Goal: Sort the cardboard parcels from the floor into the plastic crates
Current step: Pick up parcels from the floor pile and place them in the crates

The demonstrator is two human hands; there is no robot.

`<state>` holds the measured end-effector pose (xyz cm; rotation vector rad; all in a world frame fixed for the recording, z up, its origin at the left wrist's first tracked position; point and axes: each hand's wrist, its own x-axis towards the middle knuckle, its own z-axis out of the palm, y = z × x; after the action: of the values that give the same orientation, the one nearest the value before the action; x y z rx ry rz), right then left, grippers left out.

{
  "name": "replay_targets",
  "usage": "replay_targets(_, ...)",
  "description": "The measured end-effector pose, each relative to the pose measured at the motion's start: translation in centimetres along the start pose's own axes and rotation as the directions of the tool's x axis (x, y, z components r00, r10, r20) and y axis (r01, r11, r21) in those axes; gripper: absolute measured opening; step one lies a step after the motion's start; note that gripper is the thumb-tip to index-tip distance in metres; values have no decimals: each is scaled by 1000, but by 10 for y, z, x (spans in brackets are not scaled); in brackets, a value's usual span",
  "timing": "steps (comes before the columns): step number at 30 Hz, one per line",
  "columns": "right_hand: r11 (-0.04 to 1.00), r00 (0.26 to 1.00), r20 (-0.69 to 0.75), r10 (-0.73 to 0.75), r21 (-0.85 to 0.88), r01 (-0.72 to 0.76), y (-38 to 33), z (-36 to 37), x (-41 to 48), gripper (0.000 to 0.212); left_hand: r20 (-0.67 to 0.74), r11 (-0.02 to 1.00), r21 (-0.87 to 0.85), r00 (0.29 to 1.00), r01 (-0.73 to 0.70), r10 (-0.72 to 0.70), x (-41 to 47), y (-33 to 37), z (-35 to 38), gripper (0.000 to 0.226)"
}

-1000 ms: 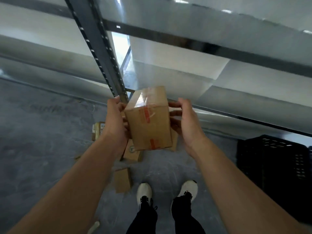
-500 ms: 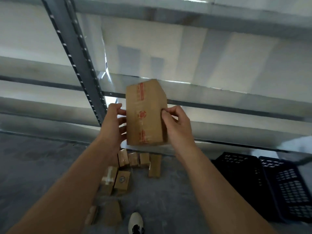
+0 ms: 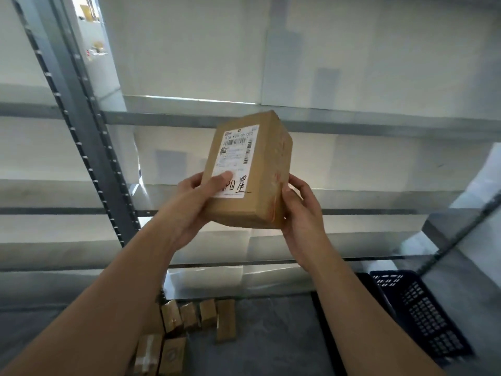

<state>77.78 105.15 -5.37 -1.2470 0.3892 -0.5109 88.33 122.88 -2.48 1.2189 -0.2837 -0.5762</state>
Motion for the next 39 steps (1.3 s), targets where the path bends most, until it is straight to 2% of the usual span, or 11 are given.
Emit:
replay_targets(3,982,990,-94,-101,-166,84,-9,-7,-3,44,37,998,52,999,-17,15,2,7,10,44)
replay_targets(5,936,975,-145,-165,-336,109,-14,-13,-3,43,35,996,90,999,-25,22,7,8,15,41)
replay_targets(7,917,967,-193,-168,-391,81,-21,-20,0,40,38,991,130,999,-18,13,13,8,23,31)
replay_targets(9,944,968,-236,-81,-331,-2,-30,-26,1,32,25,995,101,999,21,-23,19,7,32,31)
replay_targets(11,956,967,-256,-21,-287,-55,-33,-37,1,42,21,996,67,997,67,-68,27,4,40,40)
replay_targets(16,968,938,-346,25,-224,-109,-28,-77,-9,57,88,987,103,987,125,-134,49,-20,75,51)
replay_targets(21,968,904,-427,7,-224,-114,-34,-128,-22,56,187,971,154,960,181,-209,65,-60,142,50)
replay_targets(22,968,893,-450,2,-223,-115,-37,-143,-23,59,207,969,160,953,189,-220,67,-70,159,50)
replay_targets(26,977,843,-538,32,-159,-139,-47,-217,-30,93,248,960,158,932,230,-264,70,-112,233,50)
replay_targets(33,979,787,-614,60,-119,-168,-71,-372,-36,87,257,950,189,922,247,-291,64,-191,383,54)
replay_targets(39,977,754,-652,74,-105,-187,-103,-488,-29,94,268,935,198,901,294,-341,79,-241,494,59)
